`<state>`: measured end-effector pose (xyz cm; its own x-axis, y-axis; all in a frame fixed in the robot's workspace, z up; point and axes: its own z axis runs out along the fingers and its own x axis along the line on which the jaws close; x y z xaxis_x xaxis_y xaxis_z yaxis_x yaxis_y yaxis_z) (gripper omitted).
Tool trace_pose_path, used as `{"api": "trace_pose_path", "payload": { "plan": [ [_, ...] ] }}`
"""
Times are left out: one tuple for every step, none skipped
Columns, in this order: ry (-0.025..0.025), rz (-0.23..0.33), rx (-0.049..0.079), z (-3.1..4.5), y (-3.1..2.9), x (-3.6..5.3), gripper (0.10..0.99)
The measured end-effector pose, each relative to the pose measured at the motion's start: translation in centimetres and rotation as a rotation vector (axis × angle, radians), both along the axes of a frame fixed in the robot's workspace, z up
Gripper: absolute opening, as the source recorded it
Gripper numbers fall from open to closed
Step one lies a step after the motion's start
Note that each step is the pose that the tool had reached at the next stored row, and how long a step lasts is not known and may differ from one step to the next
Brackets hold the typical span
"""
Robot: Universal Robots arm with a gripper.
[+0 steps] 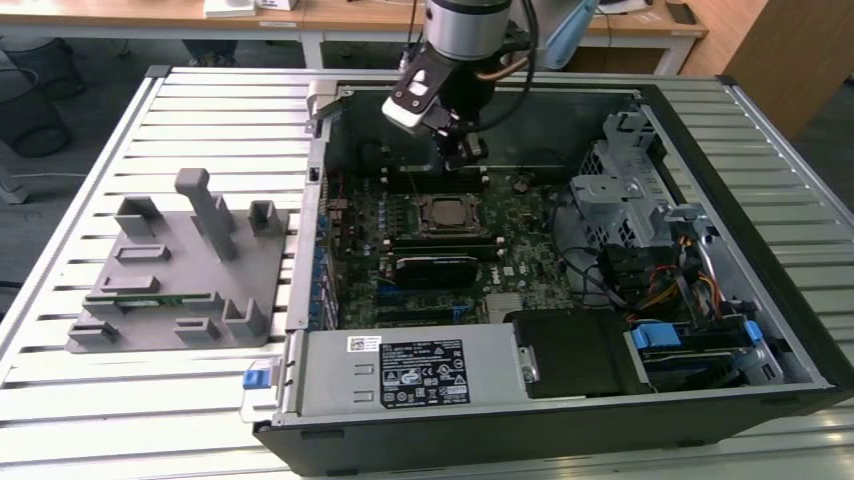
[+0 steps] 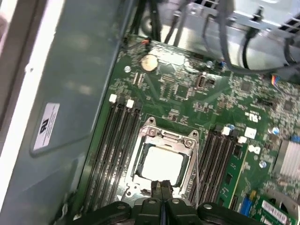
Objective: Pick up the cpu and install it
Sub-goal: 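Install the first cpu locking lever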
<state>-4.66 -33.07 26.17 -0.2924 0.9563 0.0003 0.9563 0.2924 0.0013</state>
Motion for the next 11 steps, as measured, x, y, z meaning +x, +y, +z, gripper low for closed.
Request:
{"api": "trace_pose_path", "payload": {
  "plan": [
    [0.0,0.018,0.0,-0.03,0.0,0.0,0.106],
    [0.0,0.038,0.0,-0.06,0.0,0.0,0.106],
    [0.0,0.055,0.0,-0.09,0.0,0.0,0.106],
    [0.0001,0.074,0.0,-0.11,0.0,0.0,0.106],
    [0.0001,0.092,0.0,-0.12,0.0,0.0,0.106],
    [0.0001,0.109,0.0,-0.14,0.0,0.0,0.106],
    [0.0001,0.128,0.0,-0.15,0.0,0.0,0.106],
    [0.0,0.145,0.0,-0.16,0.0,0.0,0.106],
    [0.0001,0.165,0.0,-0.17,0.0,0.0,0.106],
    [0.0,0.183,0.0,-0.19,0.0,0.0,0.106],
    [0.0,0.201,0.0,-0.2,0.0,0.0,0.106]
  ]
}}
